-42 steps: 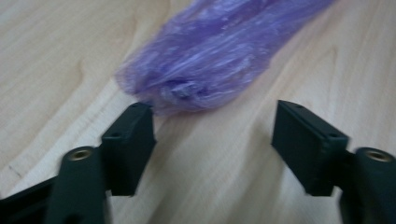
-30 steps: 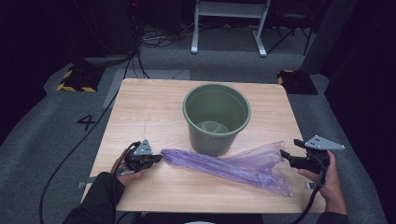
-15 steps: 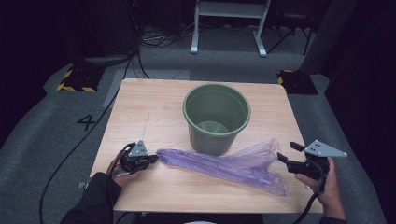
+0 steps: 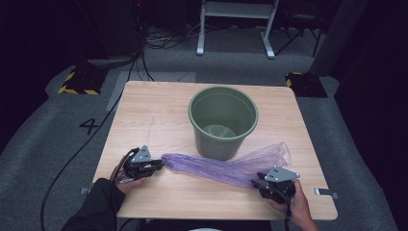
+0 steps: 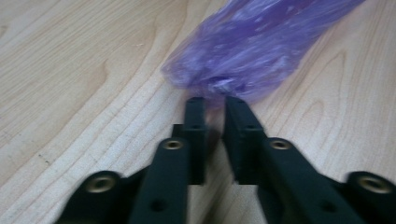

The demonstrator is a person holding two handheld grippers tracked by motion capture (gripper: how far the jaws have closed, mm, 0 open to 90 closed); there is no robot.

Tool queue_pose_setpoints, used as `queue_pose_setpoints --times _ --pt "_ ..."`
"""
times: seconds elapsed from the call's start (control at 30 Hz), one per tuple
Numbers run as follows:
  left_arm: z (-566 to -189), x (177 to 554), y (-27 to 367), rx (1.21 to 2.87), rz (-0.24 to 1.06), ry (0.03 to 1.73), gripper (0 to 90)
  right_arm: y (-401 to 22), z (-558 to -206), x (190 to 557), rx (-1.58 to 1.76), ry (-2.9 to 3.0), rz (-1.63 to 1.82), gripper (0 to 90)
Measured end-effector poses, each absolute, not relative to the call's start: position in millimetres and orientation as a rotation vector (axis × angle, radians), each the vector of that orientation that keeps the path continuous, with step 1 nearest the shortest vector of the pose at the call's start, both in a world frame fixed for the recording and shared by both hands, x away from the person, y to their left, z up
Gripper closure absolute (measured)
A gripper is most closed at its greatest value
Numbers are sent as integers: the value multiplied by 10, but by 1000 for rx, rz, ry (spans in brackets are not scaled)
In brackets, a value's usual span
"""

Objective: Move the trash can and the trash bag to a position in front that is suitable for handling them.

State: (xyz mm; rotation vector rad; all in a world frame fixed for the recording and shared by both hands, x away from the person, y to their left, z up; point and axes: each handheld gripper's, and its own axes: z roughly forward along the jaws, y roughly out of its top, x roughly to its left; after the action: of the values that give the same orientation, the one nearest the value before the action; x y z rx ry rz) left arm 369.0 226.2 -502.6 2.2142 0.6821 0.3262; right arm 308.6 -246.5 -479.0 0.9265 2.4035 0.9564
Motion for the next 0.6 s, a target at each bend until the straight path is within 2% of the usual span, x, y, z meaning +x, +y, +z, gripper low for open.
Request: queue_pose_setpoints --times 0.03,0.17,0.23,0.27,0.6 --pt "-5026 3700 2269 2213 319 696 667 -2492 -4824 3121 960 2396 945 732" --pt "-5033 3716 2269 2228 308 715 384 -2610 -4890 3253 1058 2340 921 854" --pt "-5039 3717 2271 2240 303 741 215 -2657 -4908 3314 1084 2323 911 881" --pt "-5041 3717 2276 2242 299 747 176 -2673 -4913 3337 1087 2319 917 884" --pt "-5042 3709 2338 2242 307 757 160 -2985 -4942 3764 1168 2176 883 873"
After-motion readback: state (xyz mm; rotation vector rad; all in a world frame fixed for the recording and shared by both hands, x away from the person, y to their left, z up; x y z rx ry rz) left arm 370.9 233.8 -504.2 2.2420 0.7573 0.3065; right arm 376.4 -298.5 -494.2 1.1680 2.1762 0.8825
